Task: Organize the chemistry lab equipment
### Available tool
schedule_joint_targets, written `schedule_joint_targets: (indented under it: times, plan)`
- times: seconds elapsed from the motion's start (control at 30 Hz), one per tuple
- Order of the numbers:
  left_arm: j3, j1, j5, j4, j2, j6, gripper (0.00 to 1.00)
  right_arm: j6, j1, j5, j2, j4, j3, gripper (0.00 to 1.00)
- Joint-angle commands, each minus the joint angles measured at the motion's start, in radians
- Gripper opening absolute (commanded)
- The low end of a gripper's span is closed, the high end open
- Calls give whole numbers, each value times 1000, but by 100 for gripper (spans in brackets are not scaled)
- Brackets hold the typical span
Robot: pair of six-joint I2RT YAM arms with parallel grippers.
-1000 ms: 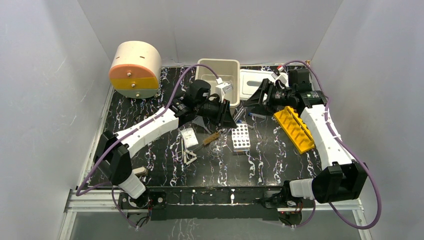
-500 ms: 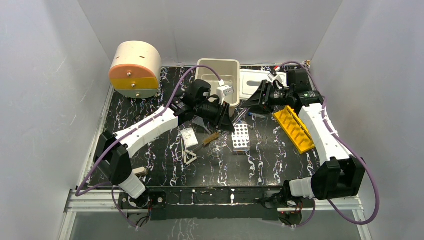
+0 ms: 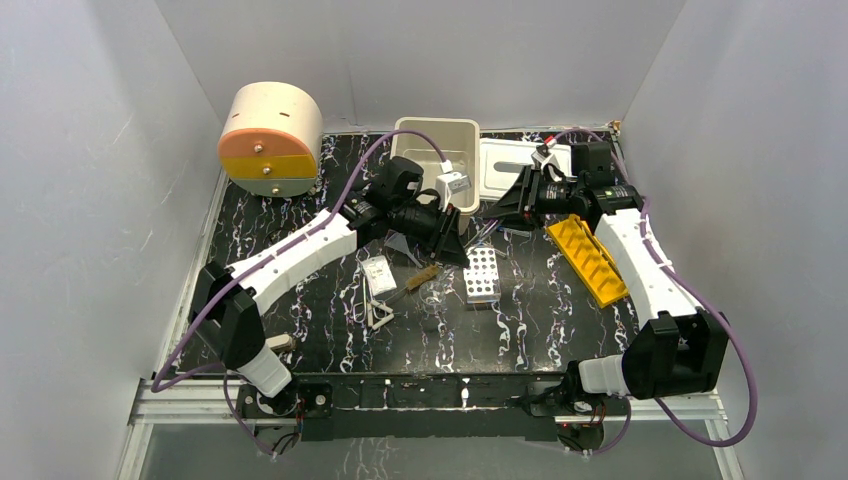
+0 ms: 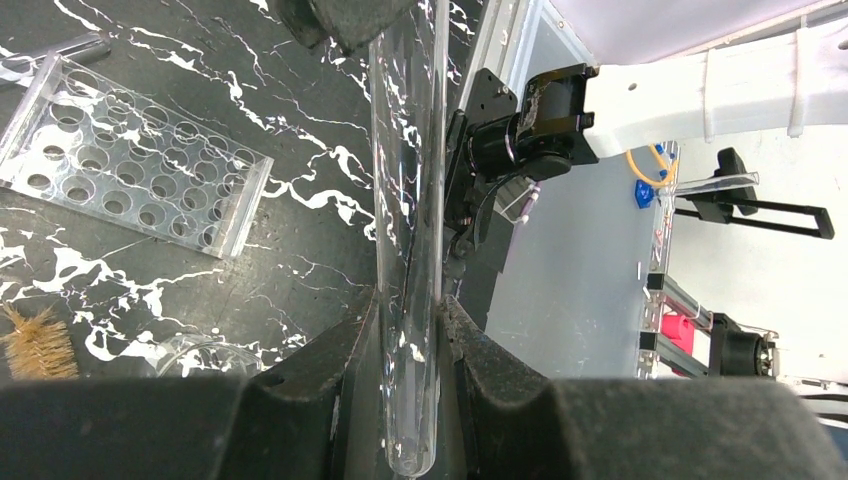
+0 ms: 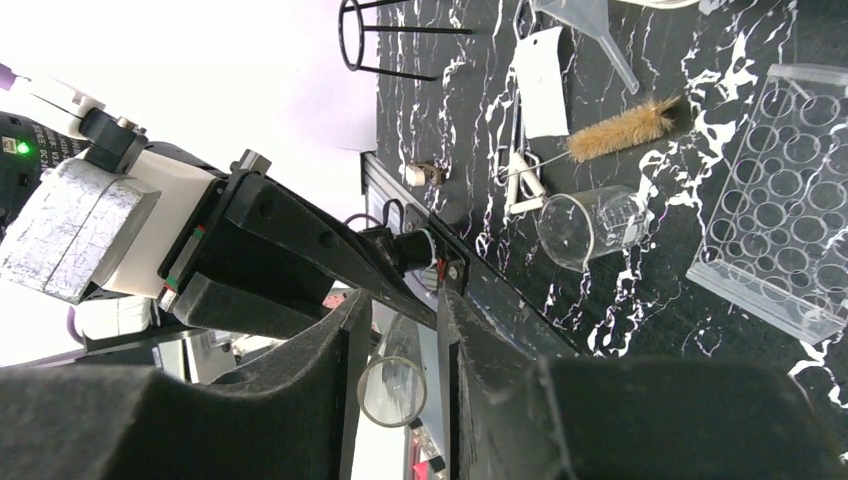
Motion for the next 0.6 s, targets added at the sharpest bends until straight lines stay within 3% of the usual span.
schedule_joint_targets:
  times: [0.0,0.2,0.43,0.57]
  plan:
    - [56,10,35,-40,0,39,9,31,-1,-66,-14,66,-20,38]
    - [79,15,37,-80,14,66,9,49,-1,-94,-30,97,-56,50]
    - [92,17,60,-112,26,90,9,66,1,-121,-28,126,-58,39]
    - [97,17,61,-118,31,93,9,74,2,-130,-30,131,-61,41]
